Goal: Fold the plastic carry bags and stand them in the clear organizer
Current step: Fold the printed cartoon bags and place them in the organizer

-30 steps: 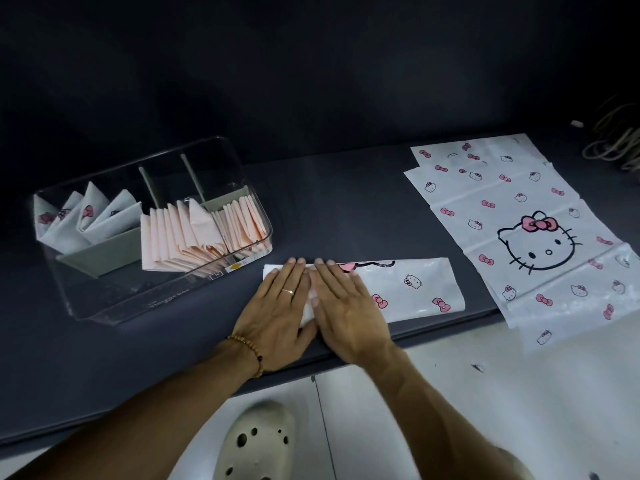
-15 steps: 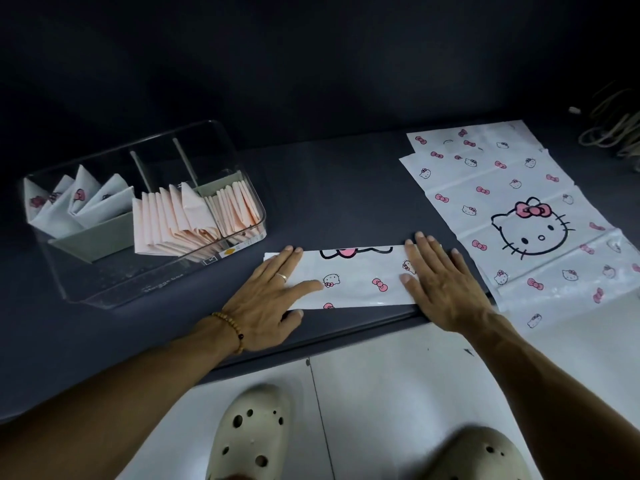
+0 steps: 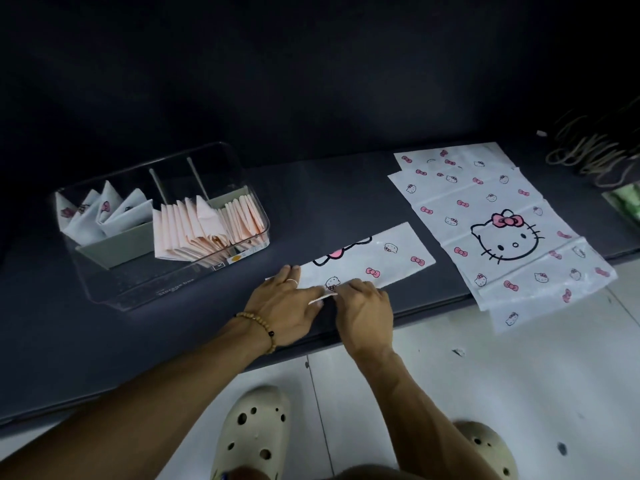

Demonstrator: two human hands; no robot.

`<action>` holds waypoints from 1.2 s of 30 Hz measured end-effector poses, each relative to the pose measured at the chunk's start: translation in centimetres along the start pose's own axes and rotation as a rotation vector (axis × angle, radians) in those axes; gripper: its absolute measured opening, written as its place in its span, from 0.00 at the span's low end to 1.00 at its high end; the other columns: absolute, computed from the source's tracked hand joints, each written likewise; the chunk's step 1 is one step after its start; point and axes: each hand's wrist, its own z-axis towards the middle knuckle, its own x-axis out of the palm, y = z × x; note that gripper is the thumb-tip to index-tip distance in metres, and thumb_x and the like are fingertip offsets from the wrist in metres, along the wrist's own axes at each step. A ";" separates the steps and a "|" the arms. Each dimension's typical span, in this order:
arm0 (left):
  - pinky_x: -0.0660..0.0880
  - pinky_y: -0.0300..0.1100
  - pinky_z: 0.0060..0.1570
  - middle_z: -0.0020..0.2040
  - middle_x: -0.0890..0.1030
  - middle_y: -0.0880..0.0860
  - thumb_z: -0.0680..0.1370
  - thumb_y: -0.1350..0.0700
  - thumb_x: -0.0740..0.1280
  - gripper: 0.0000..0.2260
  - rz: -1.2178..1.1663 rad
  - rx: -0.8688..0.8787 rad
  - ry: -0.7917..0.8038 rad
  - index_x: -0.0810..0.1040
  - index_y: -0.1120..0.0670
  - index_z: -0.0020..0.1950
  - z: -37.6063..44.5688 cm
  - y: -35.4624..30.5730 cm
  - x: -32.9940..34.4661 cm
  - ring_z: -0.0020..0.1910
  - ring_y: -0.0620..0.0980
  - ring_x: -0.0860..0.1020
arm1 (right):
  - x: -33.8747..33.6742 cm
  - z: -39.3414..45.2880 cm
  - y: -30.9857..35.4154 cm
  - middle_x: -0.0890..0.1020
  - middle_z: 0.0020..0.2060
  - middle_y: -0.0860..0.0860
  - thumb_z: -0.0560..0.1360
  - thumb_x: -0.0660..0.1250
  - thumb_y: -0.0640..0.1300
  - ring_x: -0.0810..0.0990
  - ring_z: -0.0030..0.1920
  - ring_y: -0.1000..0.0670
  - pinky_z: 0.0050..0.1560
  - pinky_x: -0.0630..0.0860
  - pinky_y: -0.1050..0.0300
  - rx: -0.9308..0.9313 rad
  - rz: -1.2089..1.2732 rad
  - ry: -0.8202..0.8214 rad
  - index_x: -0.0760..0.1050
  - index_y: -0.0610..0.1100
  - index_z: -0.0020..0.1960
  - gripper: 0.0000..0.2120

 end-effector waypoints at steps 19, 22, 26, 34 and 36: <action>0.65 0.41 0.32 0.30 0.72 0.51 0.79 0.53 0.62 0.18 -0.599 -0.367 -0.212 0.66 0.53 0.30 3.5 -0.8 -0.3 0.33 0.52 0.72 | -0.4 4.9 -3.2 0.69 0.26 0.50 0.77 0.62 0.44 0.67 0.28 0.51 0.28 0.64 0.59 0.528 0.437 0.097 0.64 0.42 0.31 0.17; 0.69 0.41 0.34 0.32 0.75 0.51 0.76 0.53 0.64 0.16 -0.581 -0.449 -0.232 0.68 0.53 0.29 3.8 -0.8 -0.1 0.35 0.53 0.75 | 0.0 5.8 -2.9 0.71 0.29 0.49 0.78 0.62 0.47 0.70 0.32 0.47 0.32 0.64 0.59 0.499 0.283 0.127 0.62 0.44 0.32 0.17; 0.71 0.41 0.36 0.37 0.79 0.49 0.74 0.47 0.65 0.12 -0.402 -0.493 -0.244 0.71 0.51 0.34 4.0 -0.5 -0.1 0.38 0.52 0.77 | 0.8 6.4 -2.4 0.79 0.45 0.43 0.80 0.59 0.50 0.76 0.44 0.41 0.41 0.69 0.55 0.486 0.153 0.104 0.74 0.42 0.48 0.12; 0.55 0.54 0.72 0.74 0.61 0.54 0.69 0.48 0.68 0.28 0.065 0.135 -0.314 0.68 0.47 0.69 6.0 0.8 -0.1 0.74 0.58 0.53 | 1.5 7.1 -3.1 0.80 0.42 0.44 0.79 0.60 0.55 0.79 0.43 0.41 0.39 0.71 0.55 0.372 0.011 0.058 0.74 0.43 0.47 0.16; 0.44 0.56 0.74 0.78 0.51 0.53 0.75 0.45 0.61 0.28 0.056 0.135 -0.176 0.59 0.44 0.74 6.7 1.3 -0.1 0.76 0.60 0.45 | 1.5 6.7 -3.2 0.80 0.40 0.45 0.79 0.59 0.56 0.79 0.41 0.41 0.37 0.71 0.55 0.327 -0.034 0.041 0.72 0.43 0.46 0.15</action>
